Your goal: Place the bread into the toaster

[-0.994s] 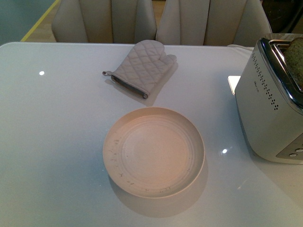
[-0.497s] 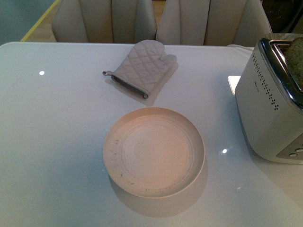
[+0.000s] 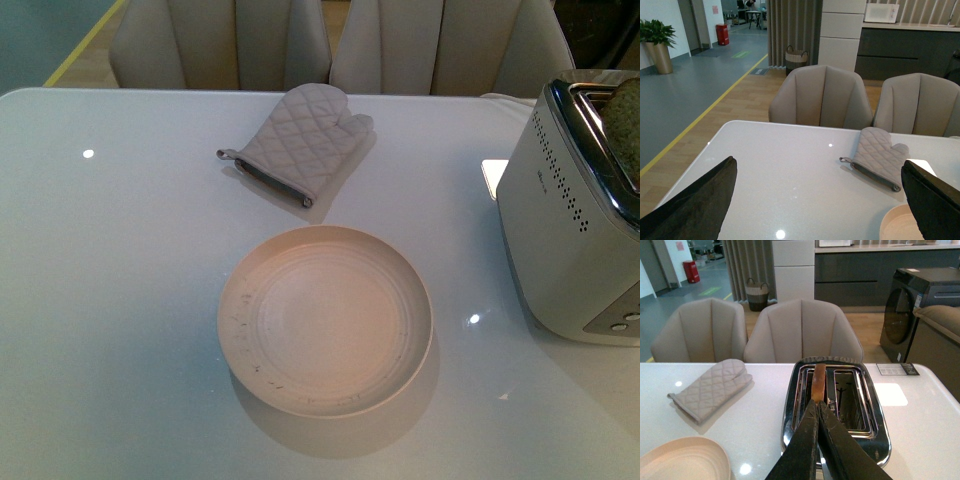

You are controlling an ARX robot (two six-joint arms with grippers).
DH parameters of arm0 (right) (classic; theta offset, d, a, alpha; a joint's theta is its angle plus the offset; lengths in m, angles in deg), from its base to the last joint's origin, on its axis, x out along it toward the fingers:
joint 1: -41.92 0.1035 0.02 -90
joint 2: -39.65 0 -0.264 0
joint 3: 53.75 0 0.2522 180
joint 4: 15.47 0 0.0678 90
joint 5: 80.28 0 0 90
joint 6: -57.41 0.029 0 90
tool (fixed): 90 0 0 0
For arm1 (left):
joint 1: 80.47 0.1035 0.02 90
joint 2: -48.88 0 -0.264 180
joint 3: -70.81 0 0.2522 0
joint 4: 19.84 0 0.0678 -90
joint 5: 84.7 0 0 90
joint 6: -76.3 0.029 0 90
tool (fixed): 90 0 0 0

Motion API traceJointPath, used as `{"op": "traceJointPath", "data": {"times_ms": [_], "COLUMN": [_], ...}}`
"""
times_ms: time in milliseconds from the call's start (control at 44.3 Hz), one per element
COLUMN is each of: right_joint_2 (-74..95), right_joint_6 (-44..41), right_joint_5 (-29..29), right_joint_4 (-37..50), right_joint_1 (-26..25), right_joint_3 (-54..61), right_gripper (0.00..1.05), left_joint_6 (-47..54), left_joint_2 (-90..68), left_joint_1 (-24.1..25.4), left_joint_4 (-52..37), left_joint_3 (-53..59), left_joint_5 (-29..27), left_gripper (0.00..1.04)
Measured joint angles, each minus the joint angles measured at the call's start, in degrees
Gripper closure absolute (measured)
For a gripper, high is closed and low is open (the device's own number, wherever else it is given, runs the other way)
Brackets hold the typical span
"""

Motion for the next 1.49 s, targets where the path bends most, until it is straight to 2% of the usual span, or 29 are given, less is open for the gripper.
{"op": "traceJointPath", "data": {"times_ms": [497,610,835,903,1287,1490], "right_joint_2": [-9.09,-16.7,-18.47,-18.53,-18.53,-18.53], "right_joint_6": [0.0,-0.02,-0.02,-0.11,-0.09,-0.11], "right_joint_5": [0.0,-0.02,0.02,0.02,0.02,0.02], "right_joint_4": [-9.16,-18.27,-18.93,-18.93,-18.93,-18.93], "right_joint_1": [0.0,0.0,0.0,0.0,0.0,0.0], "right_joint_3": [0.0,-0.02,-0.02,-0.02,-0.02,-0.02], "right_gripper": [1.03,1.03,1.03,0.91,0.08,0.09], "left_joint_6": [0.0,0.0,0.0,0.0,0.0,0.0], "left_joint_2": [0.0,0.0,0.0,0.0,0.0,0.0], "left_joint_1": [0.0,0.0,0.0,0.0,0.0,0.0], "left_joint_4": [0.0,0.0,0.0,0.0,0.0,0.0], "left_joint_3": [0.0,0.0,0.0,0.0,0.0,0.0], "left_joint_5": [0.0,0.0,0.0,0.0,0.0,0.0], "left_gripper": [0.07,0.07,0.07,0.07,0.07,0.07]}}
